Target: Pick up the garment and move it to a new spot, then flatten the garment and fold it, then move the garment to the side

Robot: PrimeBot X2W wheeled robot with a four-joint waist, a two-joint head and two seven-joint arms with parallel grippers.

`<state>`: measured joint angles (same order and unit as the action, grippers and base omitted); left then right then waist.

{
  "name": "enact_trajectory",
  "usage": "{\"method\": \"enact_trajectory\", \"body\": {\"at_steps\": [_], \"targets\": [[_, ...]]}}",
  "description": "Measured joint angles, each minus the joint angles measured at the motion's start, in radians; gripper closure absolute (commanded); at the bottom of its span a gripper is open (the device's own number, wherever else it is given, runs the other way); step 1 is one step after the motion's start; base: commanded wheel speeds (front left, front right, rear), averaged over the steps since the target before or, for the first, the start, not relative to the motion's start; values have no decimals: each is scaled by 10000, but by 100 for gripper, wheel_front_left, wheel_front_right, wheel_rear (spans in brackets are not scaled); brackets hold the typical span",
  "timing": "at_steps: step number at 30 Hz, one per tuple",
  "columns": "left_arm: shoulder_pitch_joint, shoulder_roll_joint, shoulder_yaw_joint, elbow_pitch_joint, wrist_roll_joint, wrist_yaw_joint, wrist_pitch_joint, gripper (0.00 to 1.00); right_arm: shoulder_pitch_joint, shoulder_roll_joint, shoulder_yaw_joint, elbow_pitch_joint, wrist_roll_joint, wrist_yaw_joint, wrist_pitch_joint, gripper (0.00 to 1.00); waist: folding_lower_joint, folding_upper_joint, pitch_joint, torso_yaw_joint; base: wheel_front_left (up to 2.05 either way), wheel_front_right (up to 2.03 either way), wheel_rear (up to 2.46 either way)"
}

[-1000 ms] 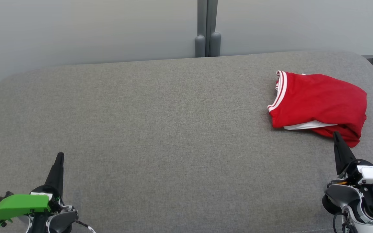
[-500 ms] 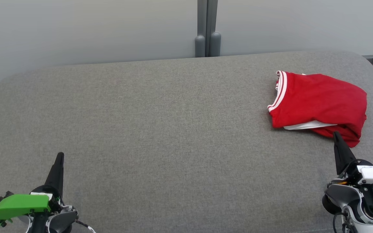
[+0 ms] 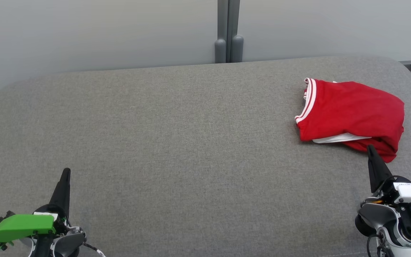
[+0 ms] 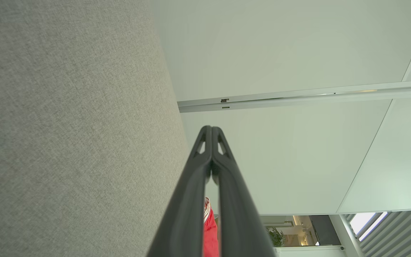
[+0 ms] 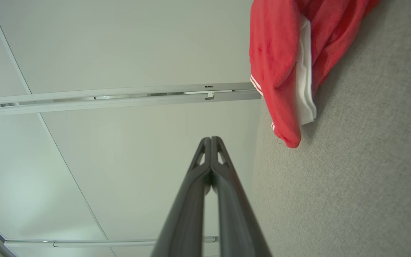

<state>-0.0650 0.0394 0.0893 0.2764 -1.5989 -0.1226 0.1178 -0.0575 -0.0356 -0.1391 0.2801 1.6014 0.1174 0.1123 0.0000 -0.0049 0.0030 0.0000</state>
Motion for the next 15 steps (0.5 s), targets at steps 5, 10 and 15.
{"method": "enact_trajectory", "body": {"at_steps": [5, 10, 15], "targets": [[0, 0, -2, 0, 0, 0, 0, 100, 0, 0, 0, 0, 0, 0, 0, 100, 0, 0, 0, 0, 0, 0, 0], [0, -2, -2, 0, 0, 0, 0, 100, 0, 0, 0, 0, 0, 0, 0, 100, 0, 0, 0, 0, 0, 0, 0], [0, -2, -2, 0, 0, 0, 0, 100, 0, 0, 0, 0, 0, 0, 0, 100, 0, 0, 0, 0, 0, 0, 0]]}}
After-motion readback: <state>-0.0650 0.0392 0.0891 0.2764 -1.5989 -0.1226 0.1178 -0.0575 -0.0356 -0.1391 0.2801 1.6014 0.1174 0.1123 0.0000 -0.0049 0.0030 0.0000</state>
